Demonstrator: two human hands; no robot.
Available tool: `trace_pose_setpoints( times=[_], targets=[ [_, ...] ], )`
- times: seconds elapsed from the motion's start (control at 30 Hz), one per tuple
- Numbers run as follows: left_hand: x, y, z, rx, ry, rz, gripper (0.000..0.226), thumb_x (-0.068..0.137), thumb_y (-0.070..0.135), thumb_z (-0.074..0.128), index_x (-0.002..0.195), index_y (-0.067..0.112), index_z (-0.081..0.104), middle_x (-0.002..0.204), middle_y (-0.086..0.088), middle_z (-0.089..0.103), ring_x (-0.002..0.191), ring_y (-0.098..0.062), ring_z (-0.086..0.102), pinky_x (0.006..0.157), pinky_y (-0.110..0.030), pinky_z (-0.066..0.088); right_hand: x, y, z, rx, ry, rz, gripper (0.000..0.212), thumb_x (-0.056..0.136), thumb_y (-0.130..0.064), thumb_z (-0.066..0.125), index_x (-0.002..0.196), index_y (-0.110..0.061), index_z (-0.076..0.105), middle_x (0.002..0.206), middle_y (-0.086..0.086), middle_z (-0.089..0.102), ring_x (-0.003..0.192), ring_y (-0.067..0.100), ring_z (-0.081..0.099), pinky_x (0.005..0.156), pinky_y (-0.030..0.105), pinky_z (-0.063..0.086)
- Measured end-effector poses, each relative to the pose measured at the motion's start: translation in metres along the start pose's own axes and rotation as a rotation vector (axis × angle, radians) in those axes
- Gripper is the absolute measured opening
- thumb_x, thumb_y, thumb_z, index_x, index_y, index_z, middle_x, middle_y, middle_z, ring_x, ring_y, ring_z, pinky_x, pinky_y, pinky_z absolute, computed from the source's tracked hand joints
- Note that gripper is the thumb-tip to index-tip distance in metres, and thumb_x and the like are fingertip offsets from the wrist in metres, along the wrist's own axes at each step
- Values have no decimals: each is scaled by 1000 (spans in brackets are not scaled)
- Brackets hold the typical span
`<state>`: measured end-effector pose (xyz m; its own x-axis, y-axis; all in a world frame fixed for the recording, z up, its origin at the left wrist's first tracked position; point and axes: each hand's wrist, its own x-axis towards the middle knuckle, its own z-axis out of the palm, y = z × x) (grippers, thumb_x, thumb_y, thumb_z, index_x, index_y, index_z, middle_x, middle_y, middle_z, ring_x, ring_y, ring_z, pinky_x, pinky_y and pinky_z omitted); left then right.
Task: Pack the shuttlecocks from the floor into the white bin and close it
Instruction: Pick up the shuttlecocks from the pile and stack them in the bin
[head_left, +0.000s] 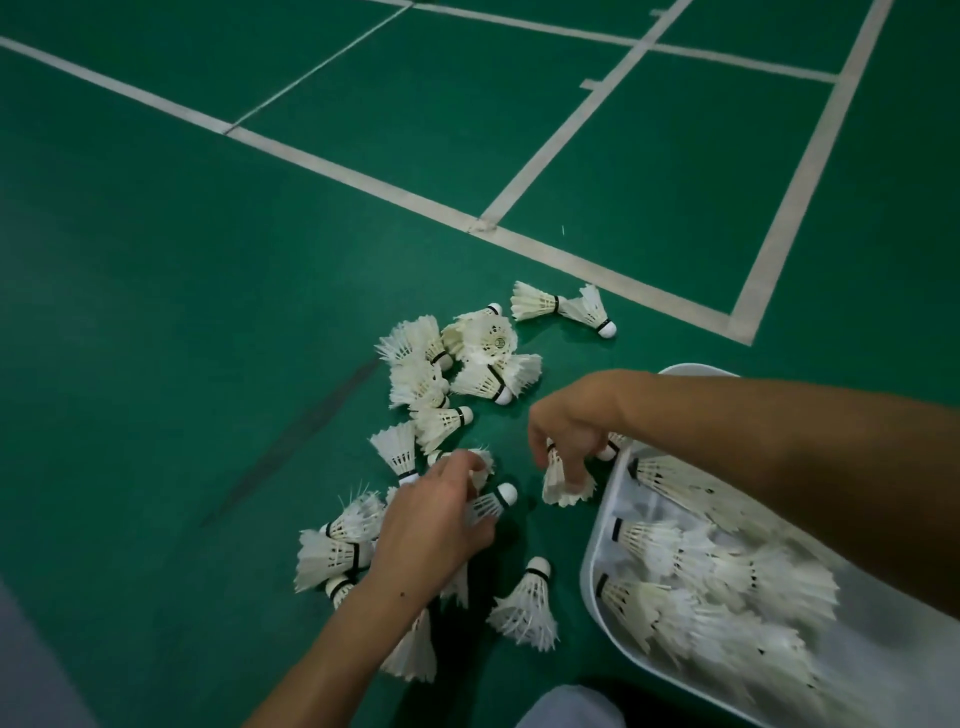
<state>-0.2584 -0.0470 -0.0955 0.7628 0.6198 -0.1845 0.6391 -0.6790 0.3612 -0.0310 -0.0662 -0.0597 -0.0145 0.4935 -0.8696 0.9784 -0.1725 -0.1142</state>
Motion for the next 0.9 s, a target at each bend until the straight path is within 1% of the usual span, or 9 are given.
trace_pose_setpoints(
  times=[0.1,0.2,0.33,0.43,0.6,0.67,0.73,0.8,0.9],
  targets=[
    [11,-6,3,-27,-18,-78,85,79,38,88,146,33,36,140,5,39,85,-14,65,67,-28,54,8,-3,0,8,-19,-1,71,84,-20,87,147,-16,57,131,13,69,67,21,65,67,31,56],
    [24,-8,9,39,-80,-63,96,75,44,89,153,30,33,148,0,29,89,-22,67,67,-31,54,9,-1,2,91,-9,-13,69,81,-18,89,143,-13,60,124,12,70,67,19,66,63,29,59],
    [36,-6,14,13,-154,-63,97,77,43,86,156,25,32,154,0,35,109,-26,65,86,-40,59,-2,-3,-2,80,171,-59,63,75,-26,93,131,-23,65,132,4,63,107,28,68,92,40,60],
    [39,-7,13,-117,-112,-63,85,81,32,86,153,23,41,153,1,44,118,-17,59,100,-35,54,-31,-4,-12,94,326,-100,65,77,-32,91,135,-28,63,137,2,56,121,27,58,96,36,51],
    [23,9,-15,-331,4,-10,72,83,33,80,146,25,48,135,10,49,113,-8,56,98,-31,50,-92,1,-8,323,582,-171,55,85,-36,84,135,-31,62,116,-4,58,79,0,58,81,31,54],
    [14,19,-31,-407,42,58,69,83,36,80,144,28,50,131,14,50,105,-2,58,93,-31,54,-119,3,4,491,621,-203,43,91,-28,77,132,-26,64,91,-24,66,59,-7,60,60,10,48],
    [3,29,-45,-461,69,138,65,84,38,81,143,34,51,133,18,52,94,4,58,83,-25,51,-145,6,19,701,634,-212,34,98,-21,68,131,-26,67,81,-36,64,54,-4,64,57,8,49],
    [-8,42,-57,-493,97,220,62,85,39,81,140,41,52,132,22,52,92,1,59,78,-23,49,-171,8,34,883,695,-213,28,102,-21,62,127,-30,72,115,-19,68,72,4,73,67,22,61],
    [-22,65,-73,-502,144,325,60,86,33,84,137,41,54,127,22,54,79,2,55,70,-14,43,-206,12,51,1099,752,-213,26,107,-15,56,120,-22,78,120,5,72,90,23,72,74,36,66]
  ],
)
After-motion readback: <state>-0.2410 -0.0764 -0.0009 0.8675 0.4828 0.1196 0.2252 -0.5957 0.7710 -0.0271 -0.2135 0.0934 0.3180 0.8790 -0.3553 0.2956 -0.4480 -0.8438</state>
